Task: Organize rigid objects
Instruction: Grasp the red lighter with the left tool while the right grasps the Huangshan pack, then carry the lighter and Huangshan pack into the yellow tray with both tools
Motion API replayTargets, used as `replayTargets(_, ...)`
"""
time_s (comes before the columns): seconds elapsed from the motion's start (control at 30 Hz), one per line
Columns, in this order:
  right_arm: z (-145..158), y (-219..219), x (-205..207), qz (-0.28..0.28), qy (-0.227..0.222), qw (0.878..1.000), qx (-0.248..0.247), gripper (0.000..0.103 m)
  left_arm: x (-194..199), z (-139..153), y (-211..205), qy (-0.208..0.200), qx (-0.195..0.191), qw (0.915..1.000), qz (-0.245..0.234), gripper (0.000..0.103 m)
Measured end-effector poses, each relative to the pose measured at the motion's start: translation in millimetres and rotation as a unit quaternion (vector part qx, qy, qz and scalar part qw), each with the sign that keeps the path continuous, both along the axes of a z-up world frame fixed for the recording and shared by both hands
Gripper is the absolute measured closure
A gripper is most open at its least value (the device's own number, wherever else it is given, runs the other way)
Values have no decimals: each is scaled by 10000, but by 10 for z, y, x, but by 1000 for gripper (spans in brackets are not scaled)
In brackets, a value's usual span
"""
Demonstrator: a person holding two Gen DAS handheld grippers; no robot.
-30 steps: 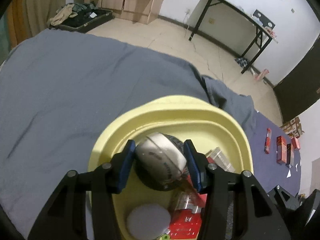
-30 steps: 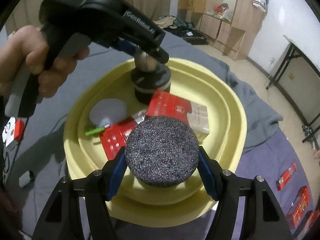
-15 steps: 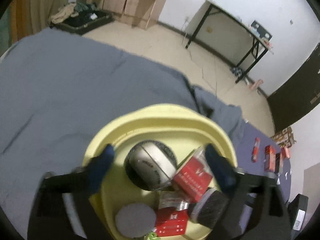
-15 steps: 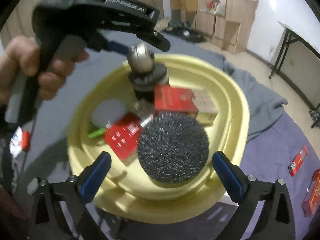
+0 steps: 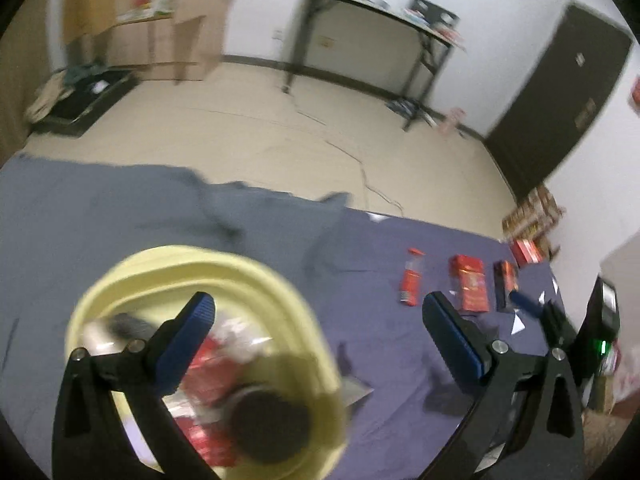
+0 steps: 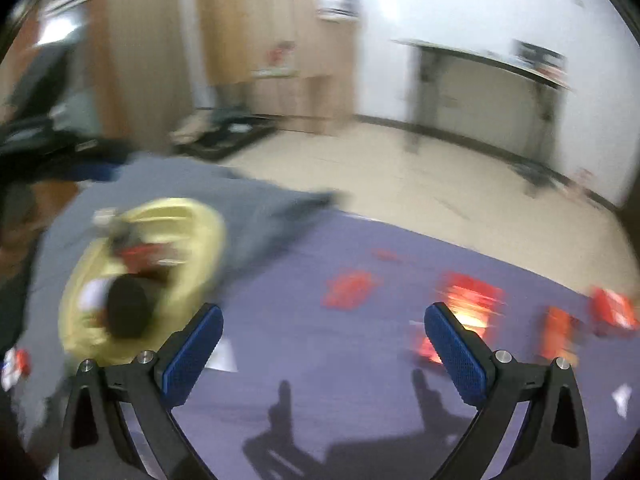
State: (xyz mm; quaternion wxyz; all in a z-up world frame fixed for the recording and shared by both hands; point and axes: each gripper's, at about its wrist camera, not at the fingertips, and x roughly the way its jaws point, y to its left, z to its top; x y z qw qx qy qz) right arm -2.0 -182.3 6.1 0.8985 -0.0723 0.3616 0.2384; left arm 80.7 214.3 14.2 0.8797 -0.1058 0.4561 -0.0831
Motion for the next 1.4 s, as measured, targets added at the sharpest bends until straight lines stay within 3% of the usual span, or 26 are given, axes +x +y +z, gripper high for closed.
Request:
replayTargets(0.17,-153,-1010,284,-1346,228,9904,-227,0,419,-340,-811,278,403,9977,-473,0)
replayTargets(0.27,-285,-1398,403,-1941,675,9786,-65,0,592,-585,-1149,465,436,9959,-635,0)
replayTargets(0.43,-381,-1511,481,-2003,836,9761,96,0,776,-885,-1499,427,854,9932,-673,7)
replayTargets(0.53,-440,-1506,565,-1944,905,9767,119,0,864,-1027,-1623,503,945,9905,-861,20)
replayTargets(0.63,-552,-1470,677,-1959,1004,9755,59,2,913,-1162,-1735,600,1011,9876,-1044,44)
replayTargets(0.67,-589,-1435,711,-1960,989,9756,44,7,920,-1212,-1763,647,1044,9863,-1103,53)
replayTargets(0.73,-634,-1448,759,-1990,931,9755,-66,18,921,-1281,-1825,618,1218,9837,-1173,55)
replayTargets(0.83,-668,-1400,794,-1978,773,9771,-136,34,930,-1282,-1851,514,1058,9866,-1134,79)
replayTargets(0.87,-684,-1392,800,-1968,740,9775,-140,41,940,-1275,-1825,542,897,9888,-1067,79)
replayTargets(1.1,-688,-1499,633,-1697,695,9830,47,47,772,-1175,-1827,482,963,9874,-1159,79)
replayTargets(1.27,-289,-1417,415,-1155,127,9931,164,47,355,-564,-1483,78,642,9913,-1142,79)
replayTargets(1.4,115,-820,251,-112,-194,9996,186,47,-90,9,-793,-274,548,9954,-731,79)
